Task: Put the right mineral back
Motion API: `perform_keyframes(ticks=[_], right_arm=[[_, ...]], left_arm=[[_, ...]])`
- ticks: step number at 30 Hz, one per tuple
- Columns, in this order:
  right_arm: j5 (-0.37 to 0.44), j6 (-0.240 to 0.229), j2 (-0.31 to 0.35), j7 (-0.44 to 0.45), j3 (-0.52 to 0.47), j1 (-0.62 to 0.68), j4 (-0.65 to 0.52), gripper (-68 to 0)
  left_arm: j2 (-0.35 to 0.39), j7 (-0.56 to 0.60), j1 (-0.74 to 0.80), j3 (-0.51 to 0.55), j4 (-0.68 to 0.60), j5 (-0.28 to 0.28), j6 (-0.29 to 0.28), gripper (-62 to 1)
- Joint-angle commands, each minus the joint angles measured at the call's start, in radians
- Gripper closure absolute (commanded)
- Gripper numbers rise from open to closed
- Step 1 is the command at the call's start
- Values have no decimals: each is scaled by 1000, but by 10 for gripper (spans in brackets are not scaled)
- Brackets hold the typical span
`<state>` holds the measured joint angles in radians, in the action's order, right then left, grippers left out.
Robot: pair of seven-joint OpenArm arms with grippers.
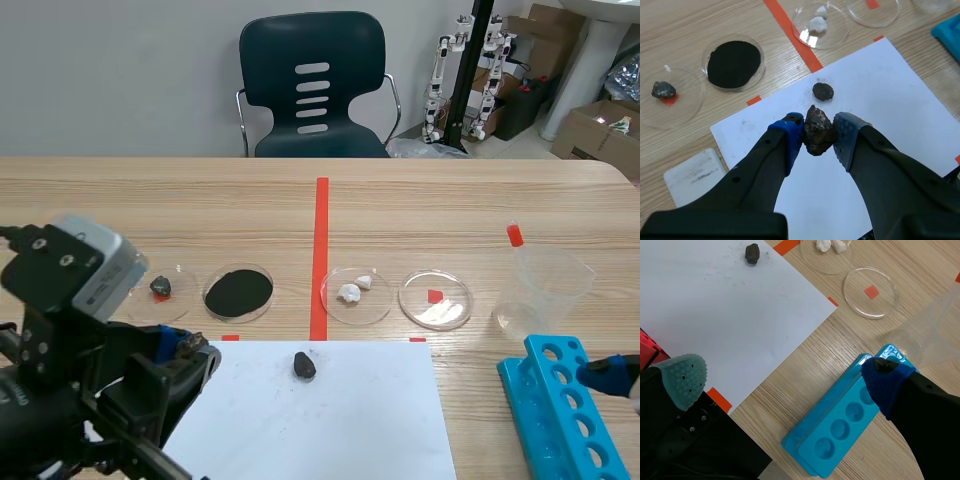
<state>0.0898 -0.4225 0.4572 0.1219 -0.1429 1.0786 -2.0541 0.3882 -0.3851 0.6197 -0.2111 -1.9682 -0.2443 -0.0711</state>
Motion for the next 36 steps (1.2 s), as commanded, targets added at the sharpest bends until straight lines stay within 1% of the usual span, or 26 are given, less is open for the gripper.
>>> perform_keyframes(ticks=[1,6,9,15,18,23,36], right_arm=[[7,4,5,8,-7,2,-19,-657],[7,4,5,8,-7,2,-19,-657],[7,4,5,8,-7,2,-19,-657],[7,4,5,8,-7,2,-19,-657],[8,4,5,8,-7,2,-19,-657],[7,4,5,8,-7,2,-19,-657],[7,4,5,8,-7,2,-19,-657]], left_arm=[[-3,-21,-34,-35,-14,-6,32,-100],[-3,-138,-146,-160,-13,-6,151,-101],[-3,-188,-209,-238,-3,-6,222,-100],[-8,-252,-338,-378,67,-6,377,-101],[-20,-272,-399,-443,109,-7,427,-101],[-73,-286,-474,-507,185,-6,448,-101],[-264,-283,-613,-573,447,0,443,-103]])
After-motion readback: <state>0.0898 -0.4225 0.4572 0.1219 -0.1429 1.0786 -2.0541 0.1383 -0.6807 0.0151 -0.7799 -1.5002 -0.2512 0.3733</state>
